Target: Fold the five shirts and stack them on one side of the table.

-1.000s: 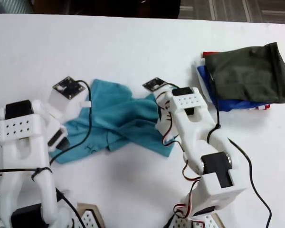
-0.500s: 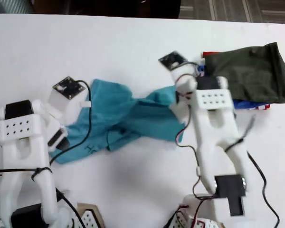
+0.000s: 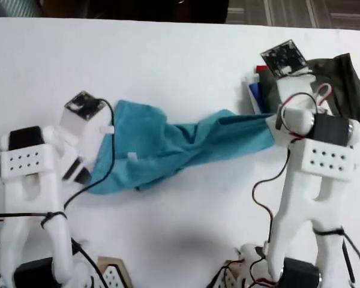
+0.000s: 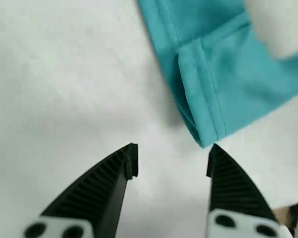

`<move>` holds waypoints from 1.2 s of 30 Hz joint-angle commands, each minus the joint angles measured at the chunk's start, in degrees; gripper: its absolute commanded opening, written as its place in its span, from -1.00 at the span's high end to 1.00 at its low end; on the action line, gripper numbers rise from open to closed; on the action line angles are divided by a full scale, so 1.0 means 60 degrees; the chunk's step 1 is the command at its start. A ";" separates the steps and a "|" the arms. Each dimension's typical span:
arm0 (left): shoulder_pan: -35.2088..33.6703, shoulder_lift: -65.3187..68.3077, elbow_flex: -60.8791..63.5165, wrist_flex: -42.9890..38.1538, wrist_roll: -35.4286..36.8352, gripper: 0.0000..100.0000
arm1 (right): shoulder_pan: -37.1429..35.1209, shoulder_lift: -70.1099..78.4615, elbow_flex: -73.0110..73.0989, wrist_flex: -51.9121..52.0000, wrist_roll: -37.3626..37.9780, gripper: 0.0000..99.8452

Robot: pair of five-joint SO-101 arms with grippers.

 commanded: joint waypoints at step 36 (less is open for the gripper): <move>0.2520 -0.2593 0.1326 0.1538 0.0103 0.53 | 0.0242 -0.0462 0.0498 -0.0022 0.0147 0.96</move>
